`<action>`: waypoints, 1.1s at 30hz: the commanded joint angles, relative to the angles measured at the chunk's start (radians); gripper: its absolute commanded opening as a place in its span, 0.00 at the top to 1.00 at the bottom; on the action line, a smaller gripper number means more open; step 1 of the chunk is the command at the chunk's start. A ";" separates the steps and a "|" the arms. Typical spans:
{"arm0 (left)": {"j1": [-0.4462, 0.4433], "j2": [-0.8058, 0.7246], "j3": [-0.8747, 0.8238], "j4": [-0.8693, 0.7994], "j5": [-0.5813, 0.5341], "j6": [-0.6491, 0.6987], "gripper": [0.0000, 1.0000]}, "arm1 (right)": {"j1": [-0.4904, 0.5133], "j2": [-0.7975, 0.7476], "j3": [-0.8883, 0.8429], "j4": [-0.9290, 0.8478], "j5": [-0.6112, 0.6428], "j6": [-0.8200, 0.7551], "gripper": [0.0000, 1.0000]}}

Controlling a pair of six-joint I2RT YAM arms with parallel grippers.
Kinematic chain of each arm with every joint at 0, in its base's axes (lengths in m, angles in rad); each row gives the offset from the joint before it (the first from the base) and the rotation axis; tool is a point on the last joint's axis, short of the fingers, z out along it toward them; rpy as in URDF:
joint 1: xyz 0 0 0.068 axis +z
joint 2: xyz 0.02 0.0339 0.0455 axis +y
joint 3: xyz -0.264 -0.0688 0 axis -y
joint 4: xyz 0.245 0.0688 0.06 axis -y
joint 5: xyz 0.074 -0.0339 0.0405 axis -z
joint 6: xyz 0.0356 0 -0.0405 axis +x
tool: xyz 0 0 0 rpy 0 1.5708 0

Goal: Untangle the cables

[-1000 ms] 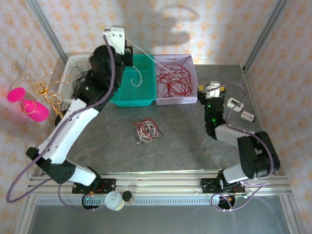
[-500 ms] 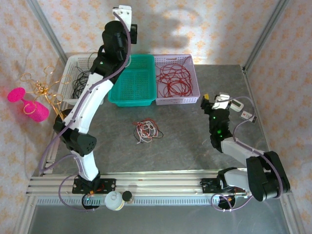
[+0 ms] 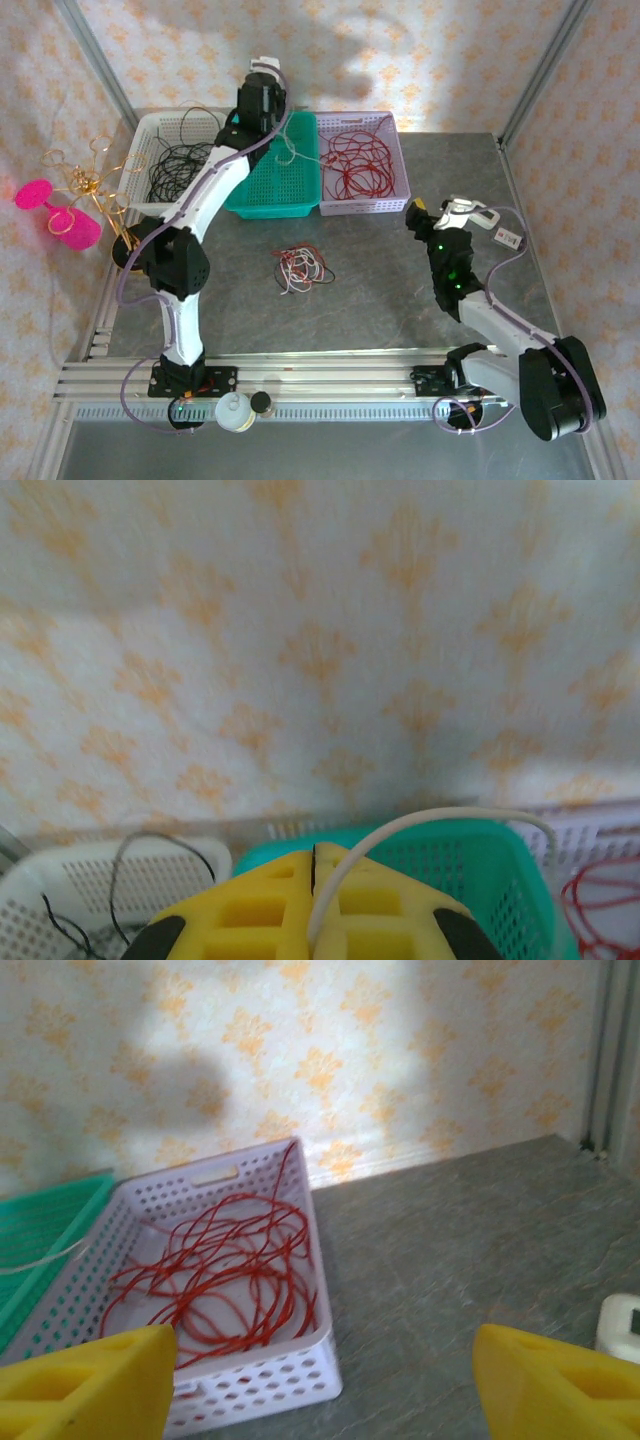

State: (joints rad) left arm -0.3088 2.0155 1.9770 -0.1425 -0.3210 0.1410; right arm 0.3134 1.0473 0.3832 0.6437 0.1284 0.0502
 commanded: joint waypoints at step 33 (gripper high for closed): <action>0.083 -0.203 0.036 0.012 0.489 -0.309 1.00 | 0.057 -0.113 0.043 -0.228 0.013 0.013 0.26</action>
State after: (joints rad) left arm -0.2256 1.8259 2.0151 -0.1535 0.1272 -0.1463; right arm 0.3641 0.9604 0.3950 0.4320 0.1093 0.0772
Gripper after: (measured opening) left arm 0.041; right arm 0.735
